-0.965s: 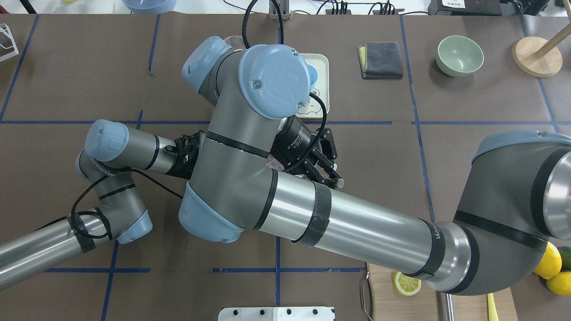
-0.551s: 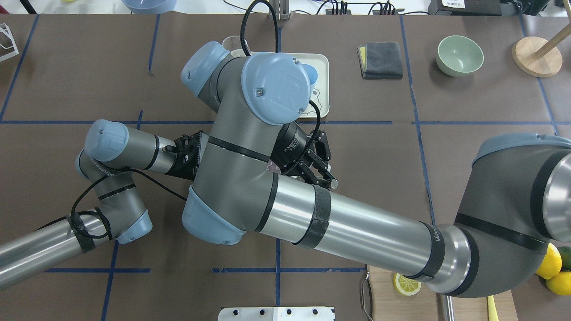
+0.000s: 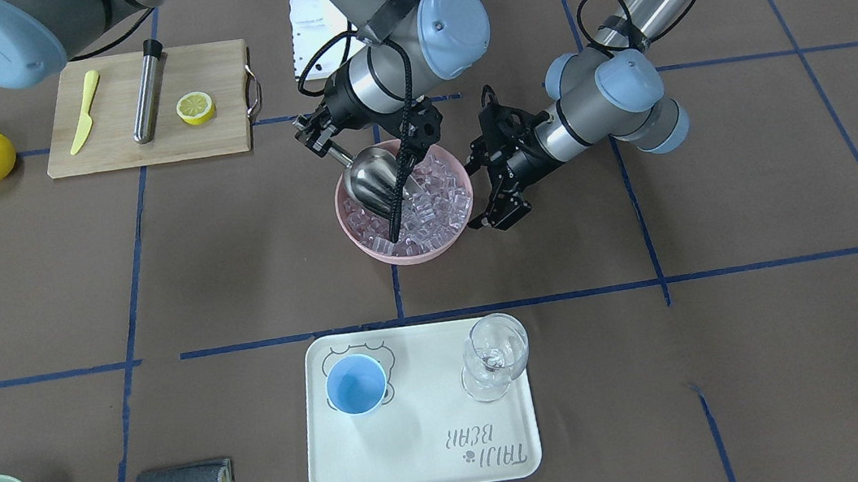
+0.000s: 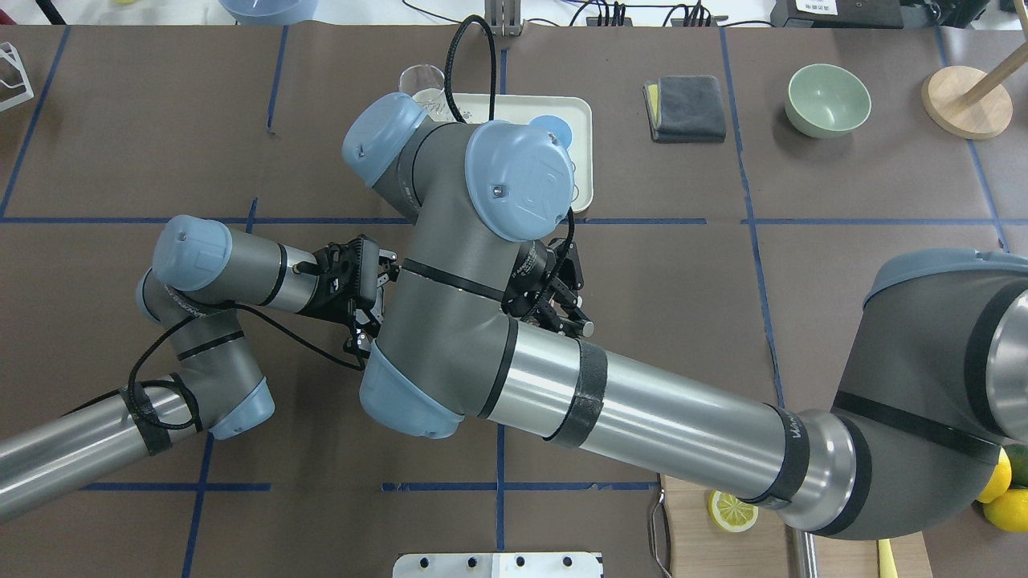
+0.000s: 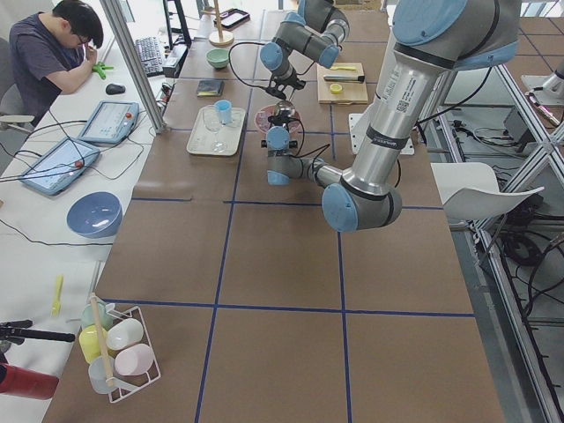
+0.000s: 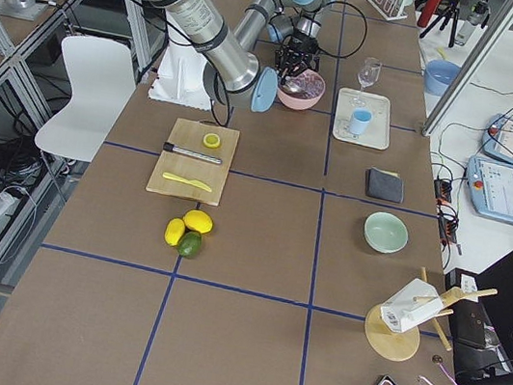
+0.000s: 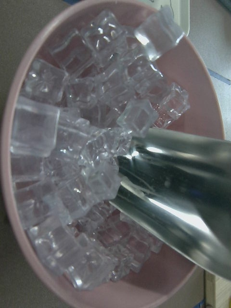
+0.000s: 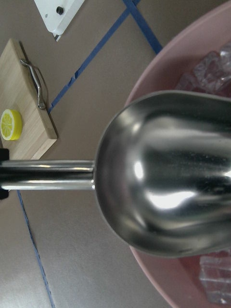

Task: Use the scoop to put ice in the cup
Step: 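Dig the scoop into the ice with the right gripper while left holds bowl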

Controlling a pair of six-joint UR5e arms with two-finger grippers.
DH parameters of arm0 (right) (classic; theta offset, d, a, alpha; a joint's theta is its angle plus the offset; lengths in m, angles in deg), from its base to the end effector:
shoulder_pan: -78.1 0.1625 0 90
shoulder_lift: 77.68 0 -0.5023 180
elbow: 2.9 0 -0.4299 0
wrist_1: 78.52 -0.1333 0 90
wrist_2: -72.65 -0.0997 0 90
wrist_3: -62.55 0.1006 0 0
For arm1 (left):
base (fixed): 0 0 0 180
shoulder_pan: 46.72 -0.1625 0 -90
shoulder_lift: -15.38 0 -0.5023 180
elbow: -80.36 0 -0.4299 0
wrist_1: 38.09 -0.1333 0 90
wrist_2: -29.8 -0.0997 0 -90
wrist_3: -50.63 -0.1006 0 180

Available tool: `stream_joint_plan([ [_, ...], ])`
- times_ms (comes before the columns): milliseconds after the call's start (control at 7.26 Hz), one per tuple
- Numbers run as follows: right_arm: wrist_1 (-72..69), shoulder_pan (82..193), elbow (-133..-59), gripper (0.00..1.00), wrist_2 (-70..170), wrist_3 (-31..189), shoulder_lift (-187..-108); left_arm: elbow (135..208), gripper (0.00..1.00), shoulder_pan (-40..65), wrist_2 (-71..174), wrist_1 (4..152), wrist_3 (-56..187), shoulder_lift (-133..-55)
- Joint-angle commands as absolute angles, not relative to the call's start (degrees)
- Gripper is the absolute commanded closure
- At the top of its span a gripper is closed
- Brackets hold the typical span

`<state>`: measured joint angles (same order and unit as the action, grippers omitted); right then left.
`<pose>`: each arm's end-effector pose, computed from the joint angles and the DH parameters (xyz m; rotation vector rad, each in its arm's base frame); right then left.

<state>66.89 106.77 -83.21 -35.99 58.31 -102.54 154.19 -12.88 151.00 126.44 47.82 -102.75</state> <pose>-0.6528 -0.4722 0.1148 -0.1636 -0.3022 -1.1340 0.5772 -0.4847 0.4221 1.2028 1.1299 1.2124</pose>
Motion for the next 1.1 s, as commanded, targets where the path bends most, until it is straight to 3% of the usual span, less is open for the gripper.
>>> stream_joint_plan([
  [0,63.3,106.8,-83.7,1.00,-36.1,58.4,-104.0,154.2,0.00,-12.9,151.0,126.4,47.8,-102.7],
  [551,56.4,106.8,-92.7,1.00,-36.0,61.7,-111.9,154.2,0.00,-12.9,151.0,126.4,47.8,-102.7],
  [965,53.6,106.1,-92.9,1.00,-35.7,62.8,-112.6,154.2,0.00,-12.9,151.0,126.4,47.8,-102.7],
])
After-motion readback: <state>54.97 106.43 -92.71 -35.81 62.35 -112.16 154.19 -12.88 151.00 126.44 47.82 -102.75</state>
